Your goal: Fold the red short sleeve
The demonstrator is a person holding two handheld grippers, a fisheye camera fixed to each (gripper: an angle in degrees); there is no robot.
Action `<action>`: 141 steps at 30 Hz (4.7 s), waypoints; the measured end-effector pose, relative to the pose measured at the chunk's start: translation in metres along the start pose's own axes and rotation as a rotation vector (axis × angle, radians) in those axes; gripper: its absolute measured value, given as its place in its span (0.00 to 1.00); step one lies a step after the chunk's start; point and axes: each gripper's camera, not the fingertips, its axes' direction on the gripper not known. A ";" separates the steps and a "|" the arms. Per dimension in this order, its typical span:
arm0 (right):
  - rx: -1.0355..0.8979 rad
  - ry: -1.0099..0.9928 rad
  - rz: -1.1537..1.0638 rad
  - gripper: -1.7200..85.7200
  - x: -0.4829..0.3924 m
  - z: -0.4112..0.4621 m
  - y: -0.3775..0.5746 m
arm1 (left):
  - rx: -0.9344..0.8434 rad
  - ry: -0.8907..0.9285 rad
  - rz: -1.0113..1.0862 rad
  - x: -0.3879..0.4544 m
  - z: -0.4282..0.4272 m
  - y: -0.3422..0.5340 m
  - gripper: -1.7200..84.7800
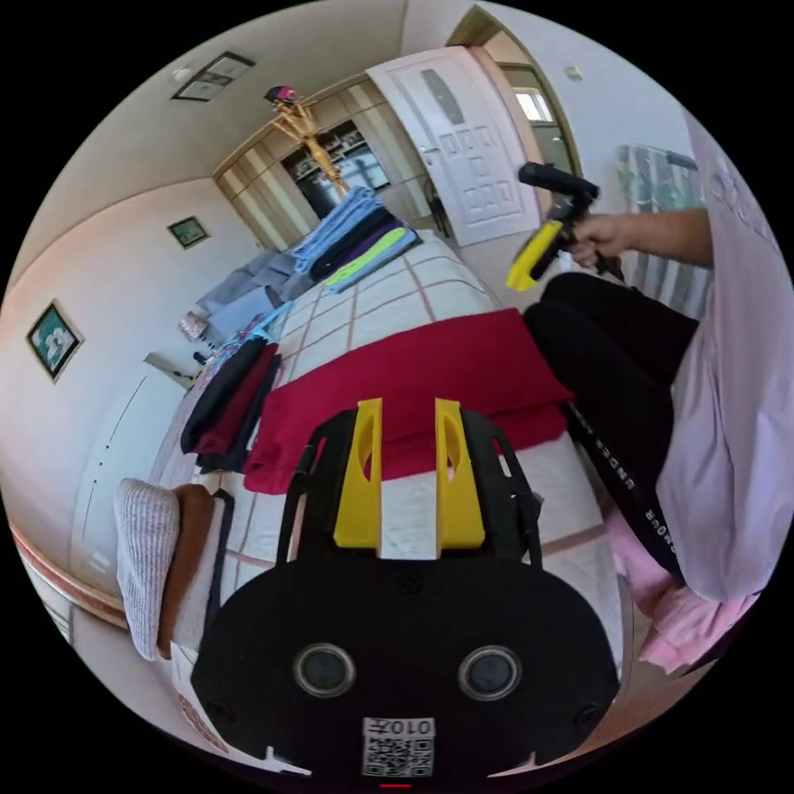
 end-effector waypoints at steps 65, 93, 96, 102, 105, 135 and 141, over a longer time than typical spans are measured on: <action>0.391 0.146 -0.963 0.03 -0.150 -0.112 0.092 | 0.049 0.284 -0.064 -0.063 -0.109 -0.097 0.08; -0.384 -0.319 -0.442 0.04 -0.093 -0.068 -0.307 | 0.038 0.784 -0.937 -0.276 0.033 0.081 0.08; -0.495 -0.411 -0.324 0.04 -0.060 -0.025 -0.349 | -0.052 0.826 -1.001 -0.292 0.073 0.096 0.08; -0.525 -0.499 -0.302 0.05 -0.037 -0.006 -0.394 | -0.025 0.904 -1.073 -0.301 0.093 0.121 0.09; -0.554 -0.438 -0.239 0.07 -0.024 0.002 -0.406 | -0.072 0.832 -1.068 -0.307 0.096 0.118 0.11; -0.281 -0.204 -0.414 0.11 -0.095 -0.042 -0.414 | -0.065 0.652 -0.729 -0.284 0.124 0.049 0.06; -0.294 -0.114 -0.678 0.10 -0.164 -0.039 -0.399 | -0.122 0.603 -0.714 -0.272 0.123 0.047 0.06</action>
